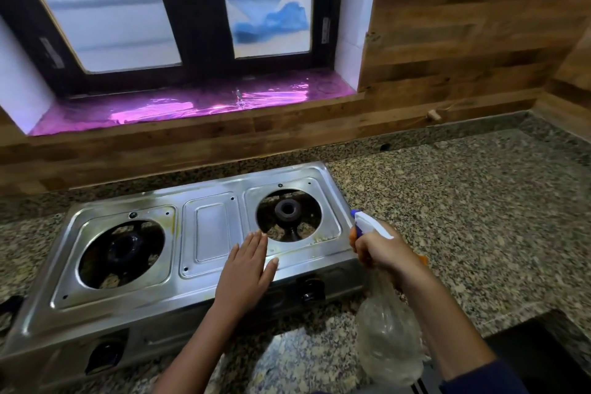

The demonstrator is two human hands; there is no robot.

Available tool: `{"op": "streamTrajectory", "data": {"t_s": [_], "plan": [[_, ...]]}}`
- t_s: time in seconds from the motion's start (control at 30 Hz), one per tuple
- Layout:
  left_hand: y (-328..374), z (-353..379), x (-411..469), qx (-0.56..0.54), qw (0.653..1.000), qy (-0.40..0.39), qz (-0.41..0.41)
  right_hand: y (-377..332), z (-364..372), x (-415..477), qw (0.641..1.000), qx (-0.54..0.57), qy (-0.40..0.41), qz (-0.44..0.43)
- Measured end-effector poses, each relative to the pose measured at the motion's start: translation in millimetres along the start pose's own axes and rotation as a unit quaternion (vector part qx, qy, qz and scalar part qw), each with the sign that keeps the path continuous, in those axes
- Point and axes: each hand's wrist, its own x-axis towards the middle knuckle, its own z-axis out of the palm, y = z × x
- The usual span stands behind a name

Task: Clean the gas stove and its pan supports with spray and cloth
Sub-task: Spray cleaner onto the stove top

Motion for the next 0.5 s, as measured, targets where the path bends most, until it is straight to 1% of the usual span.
{"op": "streamTrajectory", "data": {"t_s": [0.13, 0.23, 0.3, 0.37, 0.5], "plan": [[1, 0, 0, 0.004, 1.0, 0.003, -0.004, 1, 7, 0, 0.997, -0.005, -0.069, -0.033], [1, 1, 0, 0.002, 1.0, 0.004, -0.007, 1, 11, -1, 0.989, 0.033, -0.141, -0.028], [0, 1, -1, 0.004, 1.0, 0.002, -0.01, 3, 11, 1, 0.985, 0.038, -0.169, -0.025], [0, 0, 0, -0.002, 1.0, 0.004, -0.012, 7, 11, 3, 0.986, 0.031, -0.162, -0.03], [1, 1, 0, -0.012, 1.0, 0.001, -0.02, 20, -2, 16, 0.995, 0.012, -0.092, -0.026]]}}
